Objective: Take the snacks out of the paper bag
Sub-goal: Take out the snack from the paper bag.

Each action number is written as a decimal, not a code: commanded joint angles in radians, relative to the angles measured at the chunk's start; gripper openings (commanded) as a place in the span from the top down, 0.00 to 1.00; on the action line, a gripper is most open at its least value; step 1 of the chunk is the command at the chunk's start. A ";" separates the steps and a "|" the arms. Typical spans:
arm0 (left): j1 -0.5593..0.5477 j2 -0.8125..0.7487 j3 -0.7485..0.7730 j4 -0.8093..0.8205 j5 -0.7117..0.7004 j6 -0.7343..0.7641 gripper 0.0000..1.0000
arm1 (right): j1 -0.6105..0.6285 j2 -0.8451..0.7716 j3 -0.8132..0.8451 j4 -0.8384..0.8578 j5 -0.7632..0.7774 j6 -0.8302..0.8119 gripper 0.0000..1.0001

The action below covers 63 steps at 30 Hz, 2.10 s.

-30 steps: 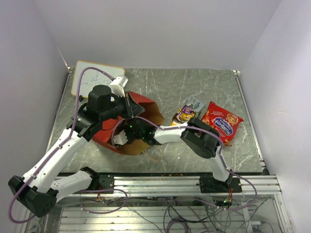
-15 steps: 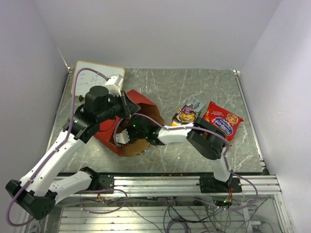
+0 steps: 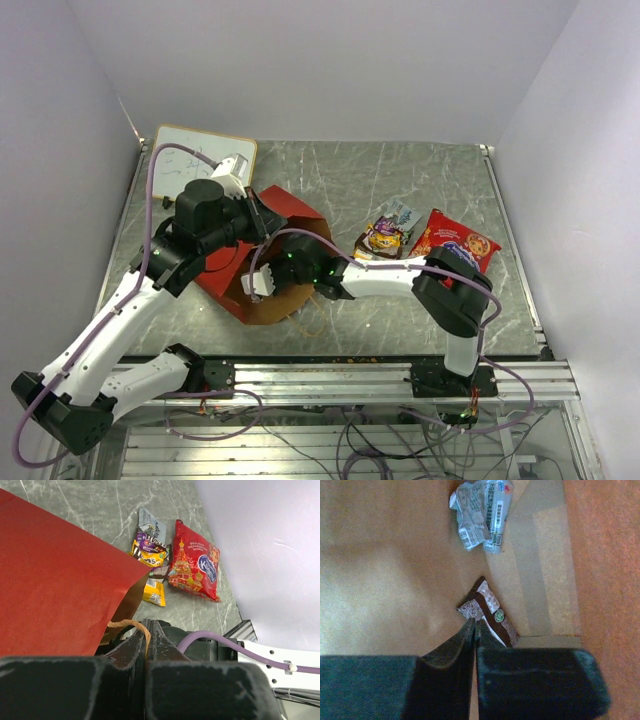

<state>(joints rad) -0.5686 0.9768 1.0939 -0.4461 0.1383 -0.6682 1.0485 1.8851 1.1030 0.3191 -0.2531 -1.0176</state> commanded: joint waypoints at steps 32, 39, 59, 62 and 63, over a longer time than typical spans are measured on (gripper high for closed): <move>-0.006 0.058 0.116 -0.106 0.129 0.023 0.93 | -0.028 0.384 0.339 0.047 0.154 0.156 0.35; -0.007 0.033 0.110 -0.146 0.084 0.025 0.93 | -0.031 0.421 0.361 0.025 0.292 0.115 0.45; -0.007 0.037 0.128 -0.174 0.023 0.047 0.93 | -0.036 0.387 0.399 -0.019 0.297 0.155 1.00; -0.007 0.043 0.127 -0.174 0.015 0.044 0.93 | -0.035 0.347 0.370 -0.014 0.262 0.158 1.00; -0.007 0.044 0.128 -0.173 0.013 0.044 0.93 | -0.036 0.329 0.352 -0.009 0.250 0.154 1.00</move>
<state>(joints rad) -0.5686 1.0229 1.1904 -0.6193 0.1745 -0.6346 1.0199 2.3062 1.4937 0.3042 0.0406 -0.8745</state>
